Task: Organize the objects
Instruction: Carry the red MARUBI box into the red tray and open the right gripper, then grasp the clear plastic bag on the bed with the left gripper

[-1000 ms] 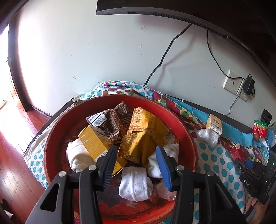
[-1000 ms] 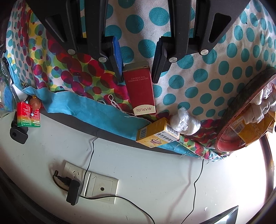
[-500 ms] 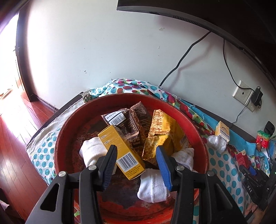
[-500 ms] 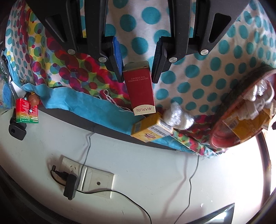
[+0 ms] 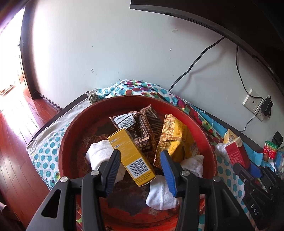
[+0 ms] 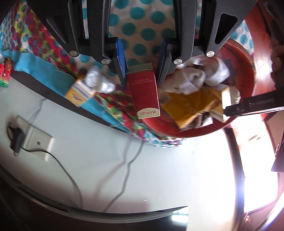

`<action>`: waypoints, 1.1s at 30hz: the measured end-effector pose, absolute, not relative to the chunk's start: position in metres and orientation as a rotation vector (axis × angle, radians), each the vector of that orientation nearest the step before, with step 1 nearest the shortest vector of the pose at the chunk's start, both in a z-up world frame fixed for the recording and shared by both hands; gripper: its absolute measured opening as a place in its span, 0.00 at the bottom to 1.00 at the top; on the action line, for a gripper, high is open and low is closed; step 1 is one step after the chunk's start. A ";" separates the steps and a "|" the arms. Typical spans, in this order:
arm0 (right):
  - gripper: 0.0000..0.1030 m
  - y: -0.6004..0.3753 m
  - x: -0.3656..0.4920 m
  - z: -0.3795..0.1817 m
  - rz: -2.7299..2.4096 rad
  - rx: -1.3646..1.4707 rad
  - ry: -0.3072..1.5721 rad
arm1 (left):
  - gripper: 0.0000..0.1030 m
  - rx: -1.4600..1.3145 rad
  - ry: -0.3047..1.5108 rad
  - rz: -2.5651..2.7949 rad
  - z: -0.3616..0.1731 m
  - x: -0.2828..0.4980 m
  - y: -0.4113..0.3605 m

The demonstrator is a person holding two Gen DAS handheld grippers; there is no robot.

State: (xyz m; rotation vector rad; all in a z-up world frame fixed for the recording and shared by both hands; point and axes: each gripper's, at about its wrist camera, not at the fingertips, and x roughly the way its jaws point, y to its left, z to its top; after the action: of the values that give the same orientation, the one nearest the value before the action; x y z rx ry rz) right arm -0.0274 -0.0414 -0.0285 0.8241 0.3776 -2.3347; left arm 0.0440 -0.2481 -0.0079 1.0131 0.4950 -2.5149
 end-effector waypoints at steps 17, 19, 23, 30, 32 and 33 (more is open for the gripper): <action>0.29 -0.131 0.014 -0.057 -2.100 0.824 0.414 | 0.46 0.923 0.691 -2.391 -0.008 0.074 -0.306; 0.29 -0.134 0.016 -0.061 -2.096 0.829 0.423 | 0.46 0.933 0.698 -2.387 -0.010 0.073 -0.307; 0.30 -0.135 0.016 -0.067 -2.085 0.842 0.424 | 0.46 0.939 0.688 -2.394 -0.011 0.071 -0.305; 0.65 -0.114 0.016 -0.050 -2.128 0.767 0.334 | 0.46 0.943 0.666 -2.409 -0.008 0.068 -0.299; 0.65 -0.101 0.014 -0.042 -2.146 0.753 0.298 | 0.46 0.938 0.655 -2.416 -0.007 0.067 -0.296; 0.65 -0.093 0.013 -0.039 -2.163 0.747 0.290 | 0.46 0.935 0.650 -2.422 -0.006 0.066 -0.294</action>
State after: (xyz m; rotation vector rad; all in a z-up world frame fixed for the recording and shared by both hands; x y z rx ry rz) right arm 0.0131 -0.0932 -0.0391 0.7467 0.2901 -2.1627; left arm 0.0665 -0.2938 -0.0060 0.9351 0.6496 -2.4216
